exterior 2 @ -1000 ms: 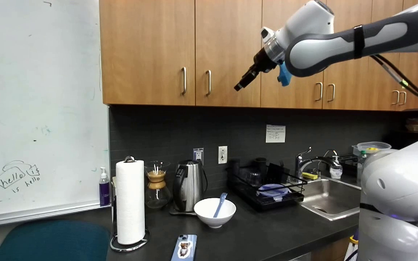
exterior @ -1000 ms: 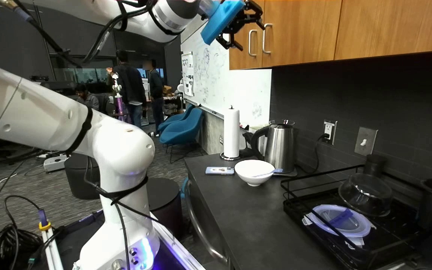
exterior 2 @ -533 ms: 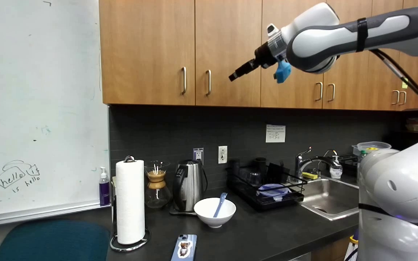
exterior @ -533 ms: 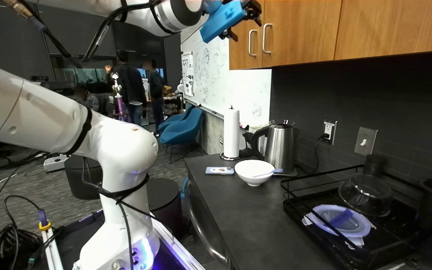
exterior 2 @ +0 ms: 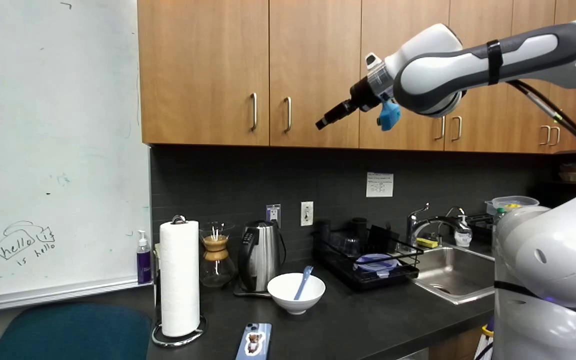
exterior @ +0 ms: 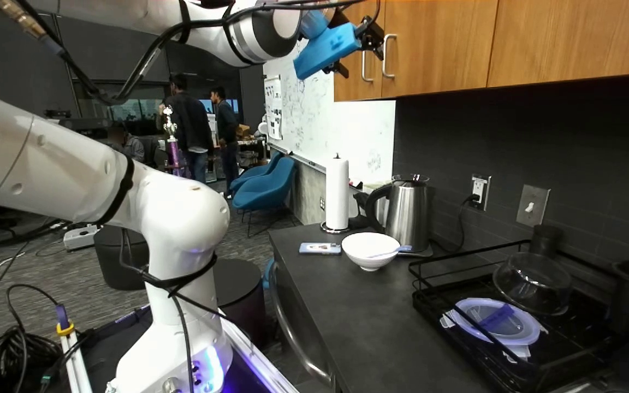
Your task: Open the cupboard's right door halfway
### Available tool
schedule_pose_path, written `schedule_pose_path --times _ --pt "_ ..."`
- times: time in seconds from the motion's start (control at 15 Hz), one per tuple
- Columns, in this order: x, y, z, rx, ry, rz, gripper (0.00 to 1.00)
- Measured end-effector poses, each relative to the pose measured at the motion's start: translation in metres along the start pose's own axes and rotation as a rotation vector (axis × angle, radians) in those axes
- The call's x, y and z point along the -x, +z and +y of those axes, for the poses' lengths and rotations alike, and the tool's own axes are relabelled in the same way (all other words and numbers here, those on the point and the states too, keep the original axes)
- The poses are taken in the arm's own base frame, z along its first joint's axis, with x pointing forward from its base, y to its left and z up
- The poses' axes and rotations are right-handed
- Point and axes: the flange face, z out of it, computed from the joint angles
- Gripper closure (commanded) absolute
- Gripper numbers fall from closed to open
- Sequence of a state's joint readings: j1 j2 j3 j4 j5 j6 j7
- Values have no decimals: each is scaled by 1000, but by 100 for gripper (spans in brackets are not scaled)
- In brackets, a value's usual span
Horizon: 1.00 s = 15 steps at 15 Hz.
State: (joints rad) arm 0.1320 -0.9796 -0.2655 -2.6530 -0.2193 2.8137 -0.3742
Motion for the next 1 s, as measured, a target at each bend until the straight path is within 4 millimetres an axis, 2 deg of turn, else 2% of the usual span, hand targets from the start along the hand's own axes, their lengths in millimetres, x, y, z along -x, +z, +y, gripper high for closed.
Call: schedule_pose_path --times 0.2,0.53,0.8,1.0 --pt "8 23 -20 -110 -24 5 0" --pt "-2 43 -49 -203 -82 64 0" --pt "-17 33 -54 -153 -101 128 0" --pt "-26 20 -35 -77 -73 161 0"
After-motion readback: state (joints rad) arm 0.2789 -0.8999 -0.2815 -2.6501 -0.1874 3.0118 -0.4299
